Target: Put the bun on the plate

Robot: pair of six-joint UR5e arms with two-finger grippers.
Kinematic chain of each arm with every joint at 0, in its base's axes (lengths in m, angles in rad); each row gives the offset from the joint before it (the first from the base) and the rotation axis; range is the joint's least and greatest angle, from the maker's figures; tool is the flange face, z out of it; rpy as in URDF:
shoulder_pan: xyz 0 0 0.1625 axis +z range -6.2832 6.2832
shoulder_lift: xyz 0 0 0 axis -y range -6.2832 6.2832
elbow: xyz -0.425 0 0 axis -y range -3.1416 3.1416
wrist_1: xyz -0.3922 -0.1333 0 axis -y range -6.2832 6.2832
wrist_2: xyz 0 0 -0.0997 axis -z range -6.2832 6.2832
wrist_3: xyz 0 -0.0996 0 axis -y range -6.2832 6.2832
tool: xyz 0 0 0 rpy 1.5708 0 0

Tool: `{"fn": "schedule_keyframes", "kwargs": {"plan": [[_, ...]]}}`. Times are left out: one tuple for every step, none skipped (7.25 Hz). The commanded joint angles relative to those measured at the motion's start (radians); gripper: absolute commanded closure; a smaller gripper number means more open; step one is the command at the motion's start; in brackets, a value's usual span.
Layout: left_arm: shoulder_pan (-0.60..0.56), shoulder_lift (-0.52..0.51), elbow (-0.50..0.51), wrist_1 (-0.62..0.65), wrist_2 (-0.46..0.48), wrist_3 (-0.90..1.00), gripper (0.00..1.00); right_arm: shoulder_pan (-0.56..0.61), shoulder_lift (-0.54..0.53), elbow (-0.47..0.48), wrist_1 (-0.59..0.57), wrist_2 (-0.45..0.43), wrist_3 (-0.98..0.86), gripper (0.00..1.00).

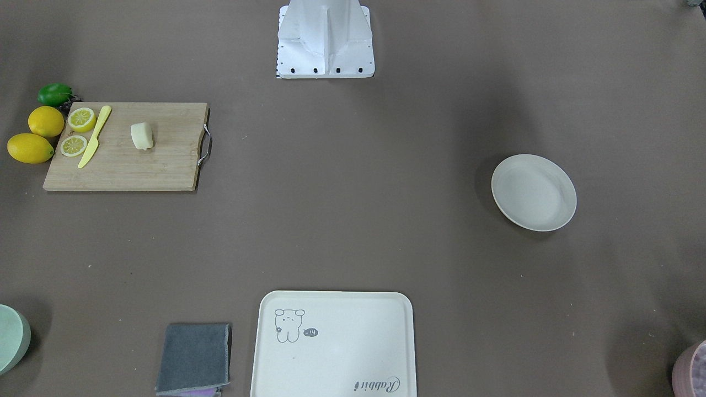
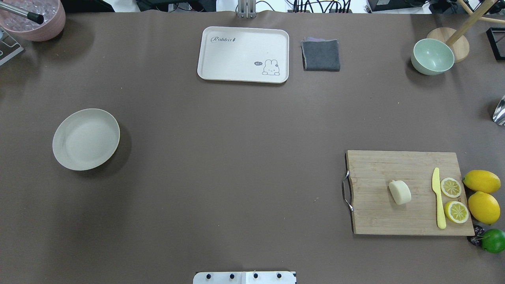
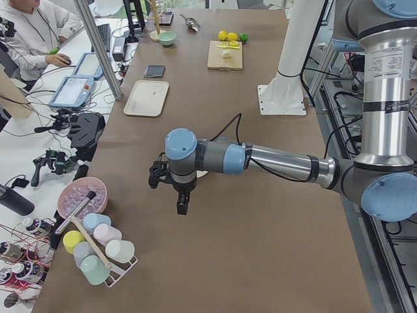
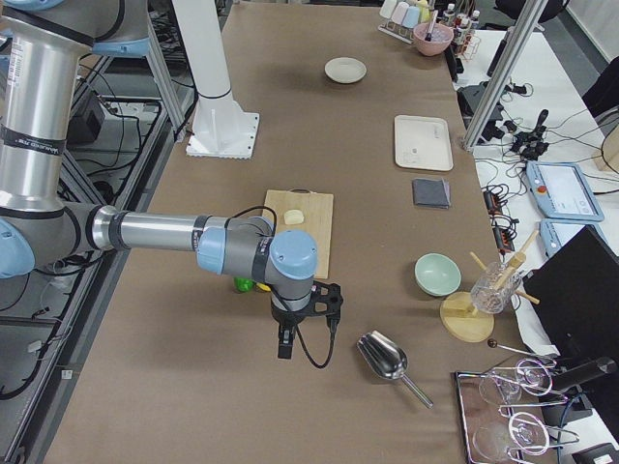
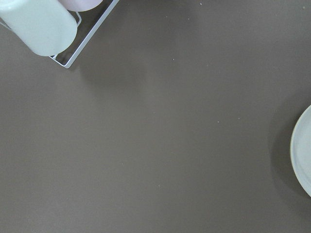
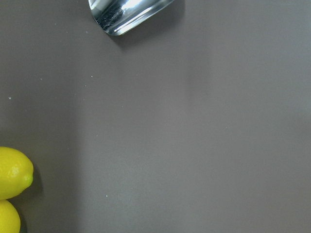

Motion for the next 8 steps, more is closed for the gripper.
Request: {"fn": "schedule_keyframes", "kwargs": {"plan": [[0.000, 0.039, -0.007, -0.015, -0.002, 0.003, 0.02, 0.000, 0.000, 0.000, 0.001, 0.000, 0.000, 0.00], [0.000, 0.041, -0.010, -0.027, -0.005, 0.003, 0.02, 0.000, 0.003, 0.002, 0.001, 0.006, -0.002, 0.00], [0.001, 0.041, -0.018, -0.029, -0.005, 0.003, 0.02, 0.000, 0.008, 0.009, 0.002, 0.020, 0.000, 0.00], [0.001, 0.036, -0.019, -0.029, -0.002, 0.003, 0.02, 0.000, 0.009, 0.026, 0.002, 0.020, 0.000, 0.00], [0.000, 0.027, -0.015, -0.029, 0.001, 0.002, 0.02, 0.000, 0.011, 0.034, 0.004, 0.018, 0.003, 0.00], [0.001, 0.013, -0.010, -0.029, 0.003, -0.003, 0.02, 0.000, 0.027, 0.070, 0.039, 0.021, 0.004, 0.00], [0.000, 0.002, -0.013, -0.028, 0.000, -0.005, 0.02, 0.000, 0.023, 0.083, 0.069, 0.026, 0.008, 0.00], [-0.002, -0.014, -0.021, -0.029, -0.001, -0.006, 0.02, 0.002, 0.053, 0.097, 0.079, 0.025, 0.009, 0.00]]}}
